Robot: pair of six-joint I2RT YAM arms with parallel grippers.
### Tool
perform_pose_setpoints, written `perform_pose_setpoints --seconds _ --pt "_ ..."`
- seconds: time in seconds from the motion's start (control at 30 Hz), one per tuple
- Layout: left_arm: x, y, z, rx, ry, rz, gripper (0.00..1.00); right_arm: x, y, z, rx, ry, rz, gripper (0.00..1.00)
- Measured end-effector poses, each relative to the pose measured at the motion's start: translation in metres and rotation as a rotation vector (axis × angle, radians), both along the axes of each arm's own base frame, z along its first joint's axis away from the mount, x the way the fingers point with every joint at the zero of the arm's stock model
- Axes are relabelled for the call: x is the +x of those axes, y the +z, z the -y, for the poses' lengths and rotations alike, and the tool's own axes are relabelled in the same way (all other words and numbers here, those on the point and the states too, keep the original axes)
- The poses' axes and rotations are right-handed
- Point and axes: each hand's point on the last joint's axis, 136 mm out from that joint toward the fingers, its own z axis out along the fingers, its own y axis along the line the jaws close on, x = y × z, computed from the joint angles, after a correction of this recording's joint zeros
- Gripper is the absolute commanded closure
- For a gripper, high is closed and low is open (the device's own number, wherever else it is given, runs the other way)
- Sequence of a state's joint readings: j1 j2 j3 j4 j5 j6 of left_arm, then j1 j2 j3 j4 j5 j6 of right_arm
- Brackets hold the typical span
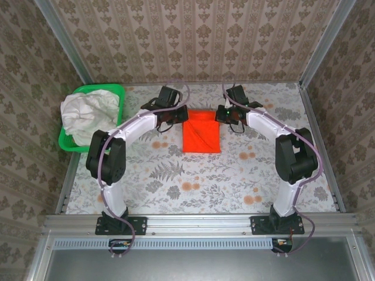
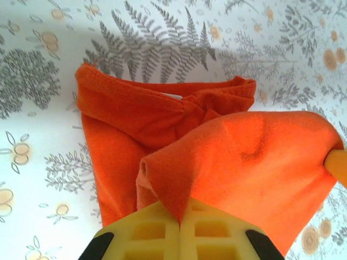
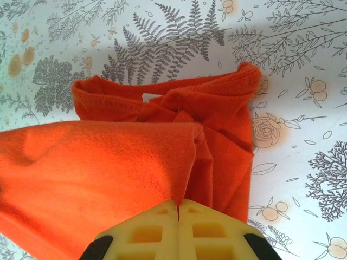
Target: Fold and stack the t-shirts
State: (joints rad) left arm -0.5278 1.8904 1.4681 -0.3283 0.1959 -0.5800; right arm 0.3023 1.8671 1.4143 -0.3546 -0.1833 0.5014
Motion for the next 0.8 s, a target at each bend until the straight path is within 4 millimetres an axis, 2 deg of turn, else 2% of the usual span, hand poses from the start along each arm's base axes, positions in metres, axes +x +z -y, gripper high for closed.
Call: perform_pose_setpoints --seconds 0.2,0.33,0.37,0.4,0.43,0.47,0.53,0.6,0.7,0.8 --pt "0.015 -0.033 -0.010 0.057 0.045 -0.033 1.00 0.030 -0.017 -0.005 -0.025 -0.006 -0.001 1.00" --pt "0.037 -0.056 -0.010 0.083 0.069 -0.048 1.00 0.043 -0.035 -0.005 -0.050 -0.021 -0.016 0.99" --pt "0.040 -0.059 -0.010 0.088 0.074 -0.049 1.00 0.046 -0.038 -0.005 -0.054 -0.023 -0.017 0.97" --pt "0.044 -0.063 -0.011 0.096 0.079 -0.050 1.00 0.050 -0.041 -0.006 -0.059 -0.025 -0.016 0.92" --pt "0.047 -0.065 -0.012 0.103 0.085 -0.051 0.97 0.052 -0.043 -0.006 -0.061 -0.026 -0.016 0.81" --pt "0.050 -0.065 -0.012 0.107 0.090 -0.049 0.88 0.054 -0.044 -0.006 -0.067 -0.028 -0.014 0.72" --pt "0.052 -0.068 -0.015 0.118 0.099 -0.054 0.55 0.058 -0.044 -0.003 -0.089 -0.030 -0.002 0.50" --pt "0.052 -0.071 -0.018 0.123 0.104 -0.063 0.37 0.060 -0.042 0.000 -0.111 -0.030 0.011 0.39" --pt "0.052 -0.072 -0.020 0.126 0.107 -0.067 0.21 0.061 -0.037 0.005 -0.142 -0.026 0.031 0.30" --pt "0.050 -0.067 -0.025 0.134 0.119 -0.054 0.14 0.053 -0.022 0.006 -0.162 -0.019 0.061 0.28"
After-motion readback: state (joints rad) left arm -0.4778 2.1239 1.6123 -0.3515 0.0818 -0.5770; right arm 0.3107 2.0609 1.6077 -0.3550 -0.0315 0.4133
